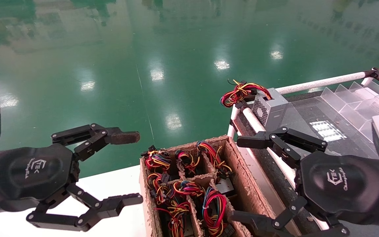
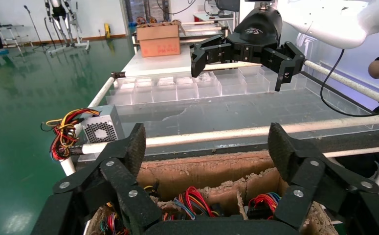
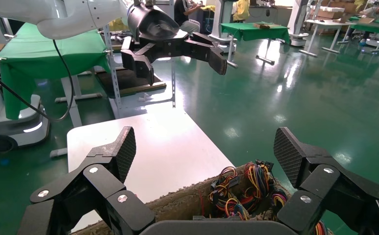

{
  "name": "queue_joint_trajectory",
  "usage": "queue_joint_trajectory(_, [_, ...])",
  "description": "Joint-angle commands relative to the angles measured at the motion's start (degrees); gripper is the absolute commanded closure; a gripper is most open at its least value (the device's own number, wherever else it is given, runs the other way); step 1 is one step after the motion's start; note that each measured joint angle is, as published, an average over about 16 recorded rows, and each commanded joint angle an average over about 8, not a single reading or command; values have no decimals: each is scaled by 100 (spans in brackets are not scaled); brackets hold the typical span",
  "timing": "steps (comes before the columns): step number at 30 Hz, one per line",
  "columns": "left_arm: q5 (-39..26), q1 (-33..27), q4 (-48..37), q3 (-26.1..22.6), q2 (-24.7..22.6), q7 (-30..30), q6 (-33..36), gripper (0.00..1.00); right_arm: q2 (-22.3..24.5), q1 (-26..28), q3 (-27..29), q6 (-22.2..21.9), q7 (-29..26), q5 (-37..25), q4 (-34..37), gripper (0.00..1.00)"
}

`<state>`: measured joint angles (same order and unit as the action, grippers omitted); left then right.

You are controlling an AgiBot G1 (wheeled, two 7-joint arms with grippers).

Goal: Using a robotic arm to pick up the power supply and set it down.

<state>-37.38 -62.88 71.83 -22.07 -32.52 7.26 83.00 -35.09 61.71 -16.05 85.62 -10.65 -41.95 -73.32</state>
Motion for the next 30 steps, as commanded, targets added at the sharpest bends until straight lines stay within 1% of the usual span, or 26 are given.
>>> queue_joint_trajectory(1, [0,0,0,0,0,0,0,100,0,0,0,0,0,0,0,0])
queue_joint_trajectory(30, [0,0,0,0,0,0,0,100,0,0,0,0,0,0,0,0])
